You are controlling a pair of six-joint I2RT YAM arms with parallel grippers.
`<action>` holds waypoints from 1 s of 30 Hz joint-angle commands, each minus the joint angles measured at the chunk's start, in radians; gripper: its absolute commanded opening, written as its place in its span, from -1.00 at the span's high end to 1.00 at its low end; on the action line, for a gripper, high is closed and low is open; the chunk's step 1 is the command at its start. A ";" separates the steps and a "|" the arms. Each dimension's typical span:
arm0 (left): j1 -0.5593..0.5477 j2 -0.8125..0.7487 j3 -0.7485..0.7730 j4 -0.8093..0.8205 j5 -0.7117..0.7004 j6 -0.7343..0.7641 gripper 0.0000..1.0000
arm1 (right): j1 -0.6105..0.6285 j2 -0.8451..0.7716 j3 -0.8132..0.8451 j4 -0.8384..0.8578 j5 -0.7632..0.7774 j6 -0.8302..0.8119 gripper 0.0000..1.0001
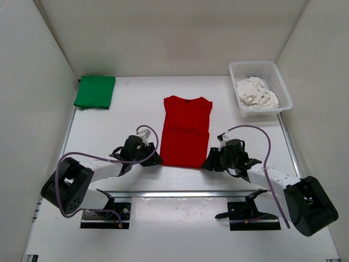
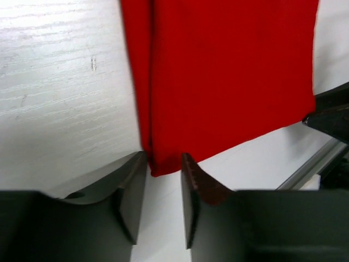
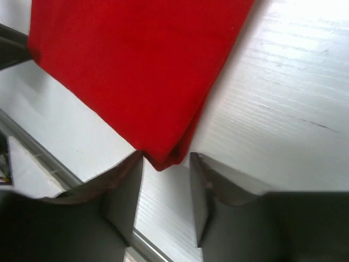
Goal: Fold and stack the t-shirts
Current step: Grab one side of the 2/3 rectangular tshirt with both arms, then fold the long partially folded tshirt into a neat square
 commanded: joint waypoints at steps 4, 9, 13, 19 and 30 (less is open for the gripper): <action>-0.023 0.015 -0.003 -0.093 -0.036 0.021 0.25 | -0.013 0.090 -0.039 0.116 -0.060 0.044 0.54; -0.032 0.018 -0.011 -0.073 -0.016 0.004 0.68 | 0.007 0.076 -0.043 0.136 -0.023 0.036 0.94; -0.047 -0.045 -0.020 -0.109 -0.016 0.004 1.00 | 0.018 -0.006 -0.049 0.061 0.009 0.025 1.00; -0.098 -0.244 -0.074 -0.327 -0.001 -0.002 1.00 | 0.137 -0.227 -0.105 -0.146 0.032 0.111 1.00; -0.048 -0.442 0.300 -0.574 -0.086 0.042 1.00 | -0.012 -0.203 0.270 -0.303 -0.093 -0.019 1.00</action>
